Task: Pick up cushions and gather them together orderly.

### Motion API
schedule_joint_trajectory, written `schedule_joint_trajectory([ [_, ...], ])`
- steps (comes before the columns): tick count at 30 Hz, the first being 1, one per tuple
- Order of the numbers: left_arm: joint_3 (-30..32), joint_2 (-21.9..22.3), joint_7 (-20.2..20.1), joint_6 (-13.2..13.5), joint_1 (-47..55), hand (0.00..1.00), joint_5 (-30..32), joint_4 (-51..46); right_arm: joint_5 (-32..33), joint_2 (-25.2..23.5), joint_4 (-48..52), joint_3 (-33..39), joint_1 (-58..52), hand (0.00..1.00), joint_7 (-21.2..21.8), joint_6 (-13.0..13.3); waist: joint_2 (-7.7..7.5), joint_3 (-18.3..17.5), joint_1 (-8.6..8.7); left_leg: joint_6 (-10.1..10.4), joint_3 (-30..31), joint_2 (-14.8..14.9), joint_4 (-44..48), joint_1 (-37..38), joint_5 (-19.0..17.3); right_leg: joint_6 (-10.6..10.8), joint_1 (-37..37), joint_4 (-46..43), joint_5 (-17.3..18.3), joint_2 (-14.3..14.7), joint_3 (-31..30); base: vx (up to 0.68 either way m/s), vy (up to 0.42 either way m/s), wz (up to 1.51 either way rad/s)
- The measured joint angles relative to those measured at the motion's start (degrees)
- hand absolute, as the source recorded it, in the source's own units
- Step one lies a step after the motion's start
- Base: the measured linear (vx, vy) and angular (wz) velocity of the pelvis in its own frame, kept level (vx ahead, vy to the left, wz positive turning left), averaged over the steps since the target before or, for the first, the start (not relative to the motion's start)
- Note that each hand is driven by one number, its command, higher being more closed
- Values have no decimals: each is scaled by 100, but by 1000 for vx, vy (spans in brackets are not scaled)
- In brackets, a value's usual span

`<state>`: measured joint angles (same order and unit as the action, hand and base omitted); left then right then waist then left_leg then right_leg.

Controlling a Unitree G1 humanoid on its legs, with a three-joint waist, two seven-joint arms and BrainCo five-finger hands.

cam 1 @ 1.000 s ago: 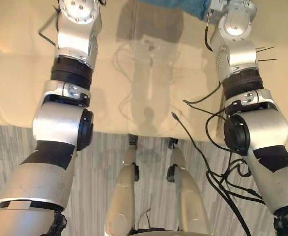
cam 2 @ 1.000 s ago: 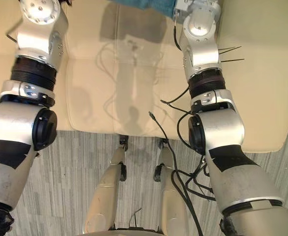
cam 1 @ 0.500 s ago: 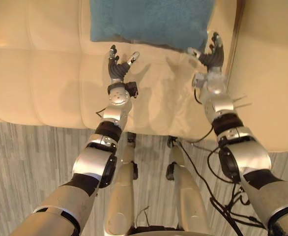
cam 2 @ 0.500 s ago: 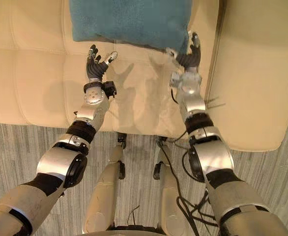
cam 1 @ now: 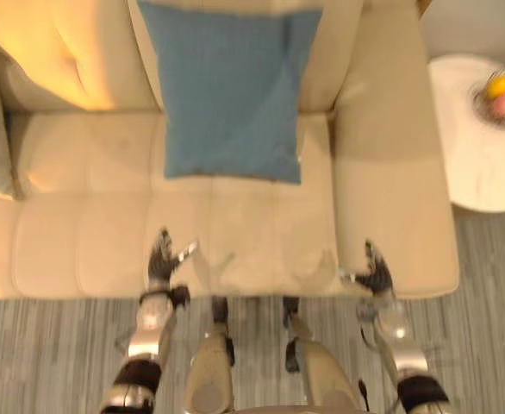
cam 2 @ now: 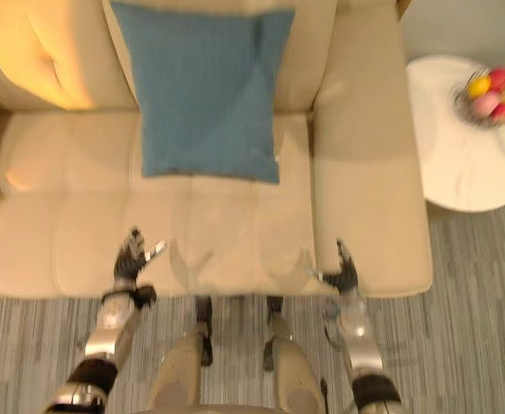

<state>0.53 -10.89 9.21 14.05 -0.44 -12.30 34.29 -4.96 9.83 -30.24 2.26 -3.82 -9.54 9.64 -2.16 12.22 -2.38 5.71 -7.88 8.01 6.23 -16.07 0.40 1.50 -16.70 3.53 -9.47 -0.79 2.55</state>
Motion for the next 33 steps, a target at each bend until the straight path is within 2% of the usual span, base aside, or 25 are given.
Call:
schedule_joint_trajectory([
  [4,194,190,-439,-221,575,0,423,1419,-482,-28,-1393,185,-352,0,368,-94,37,-450,23,-36,-234,-31,-46,766,-257,56,605,-51,198,-31,-207,103,37,-24],
  [8,283,191,-676,-360,828,0,768,1919,-691,-20,-1900,252,-482,0,566,-136,45,-542,38,-90,-479,-99,-133,1191,-363,77,755,-268,349,-103,-326,17,58,-32],
  [10,300,198,-722,-392,936,0,847,2038,-698,-21,-2102,260,-497,0,634,-149,63,-541,58,-135,-573,-90,-63,1412,-441,156,660,-927,725,-196,-243,0,46,-17],
  [11,300,197,-768,-399,1009,0,860,2038,-698,-37,-2179,273,-540,0,668,-152,56,-545,149,-172,-577,-112,101,1465,-488,263,595,-1361,925,-300,-130,-38,54,6],
  [12,300,204,-792,-424,1069,0,918,2036,-694,-44,-2248,273,-603,0,718,-167,79,-581,172,-239,-621,-103,226,1442,-544,473,541,-1731,1098,-383,-103,-61,28,10],
  [13,332,247,-792,-429,1060,0,967,2030,-694,-52,-2243,276,-642,0,727,-184,166,-582,161,-249,-646,-52,258,1449,-551,516,465,-2028,1259,-396,-93,-86,-2,23],
  [14,428,281,-786,-425,1044,0,995,1997,-671,-69,-2221,402,-661,0,730,-173,68,-616,189,-246,-568,-69,362,1442,-549,409,73,-4185,1831,-676,88,-56,-75,24],
  [15,435,256,-787,-425,1054,0,1018,1980,-671,-59,-2234,408,-690,0,735,-176,100,-603,184,-245,-550,-68,424,1409,-548,490,78,-4667,1933,-765,48,-43,-101,35],
  [16,465,232,-786,-429,1046,0,1031,1968,-671,-62,-2242,404,-745,0,744,-186,44,-620,171,-233,-496,-72,496,1373,-541,530,166,-5061,2046,-873,10,-26,-124,33],
  [17,473,212,-774,-429,1049,0,1032,1922,-667,-85,-2243,397,-770,0,744,-191,-58,-675,157,-180,-433,-101,624,1248,-505,591,361,-5085,2028,-972,-135,-27,-243,32],
  [18,499,214,-758,-423,1020,0,1029,1896,-666,-112,-2239,398,-687,0,740,-223,-182,-754,107,-102,-410,-83,778,958,-395,660,570,-4405,2429,-887,-253,-59,-255,17],
  [19,519,261,-754,-426,987,0,1029,1899,-667,-104,-2228,401,-604,0,731,-233,-193,-774,84,-83,-427,-59,782,840,-308,611,555,-4199,2525,-845,-235,-133,-294,-9],
  [21,401,429,-708,-435,679,0,1030,1890,-527,-63,-1977,466,-335,0,687,-208,90,-614,-31,31,-477,225,745,239,76,284,434,-3443,2739,-599,105,-243,-253,-8],
  [22,368,460,-671,-435,600,0,1031,1891,-455,-43,-1978,466,-244,0,675,-209,161,-571,-17,104,-468,273,680,131,187,222,360,-3373,2772,-541,169,-330,-248,22],
  [23,285,565,-648,-434,469,0,1031,1892,-388,-5,-2003,472,-83,0,639,-224,316,-471,29,179,-369,337,313,44,554,8,208,-3285,2678,-433,274,-351,-183,47],
  [24,209,648,-650,-429,393,0,1033,1902,-320,-13,-2013,504,-83,0,596,-233,326,-443,93,294,-384,348,-93,105,870,-179,135,-3137,2519,-419,491,-349,-208,55],
  [25,214,655,-650,-431,397,0,1035,1898,-238,-46,-1989,536,-97,0,583,-235,336,-453,135,218,-529,377,87,157,754,-254,139,-3086,2441,-420,551,-224,-154,42],
  [26,225,648,-648,-431,401,0,1042,1895,-220,-77,-1961,587,-105,0,581,-236,275,-428,135,119,-647,385,310,201,576,-290,135,-3038,2378,-422,555,-138,-122,14],
  [27,231,636,-646,-433,425,0,1073,1846,-209,-82,-1884,614,-106,0,583,-235,224,-405,135,64,-683,391,663,226,330,-338,120,-2939,2251,-422,554,-217,-107,-2],
  [28,232,627,-647,-431,445,0,1075,1801,-209,-51,-1804,634,-105,0,581,-227,236,-414,144,9,-697,397,1045,262,39,-365,102,-2768,2069,-422,543,-226,-78,-5],
  [29,233,627,-649,-431,443,0,1075,1802,-214,-16,-1799,652,-101,0,582,-226,200,-393,148,-58,-700,394,1220,314,-94,-356,102,-2638,1958,-420,538,-267,-34,-5],
  [30,237,624,-654,-429,442,0,1075,1803,-218,20,-1817,729,-100,0,582,-227,266,-431,150,-146,-720,371,1314,484,-263,-334,124,-2415,1789,-419,520,-234,69,-4],
  [32,246,618,-654,-428,473,0,1075,1807,-235,90,-1916,870,-105,0,581,-235,351,-482,161,-150,-797,252,739,990,-426,-224,144,-1992,1576,-343,487,-179,92,-3],
  [33,261,607,-651,-428,485,0,1075,1813,-235,163,-2007,930,-95,0,576,-234,559,-574,183,-142,-799,192,-7,1270,-421,-143,131,-1837,1445,-277,535,-62,55,1],
])
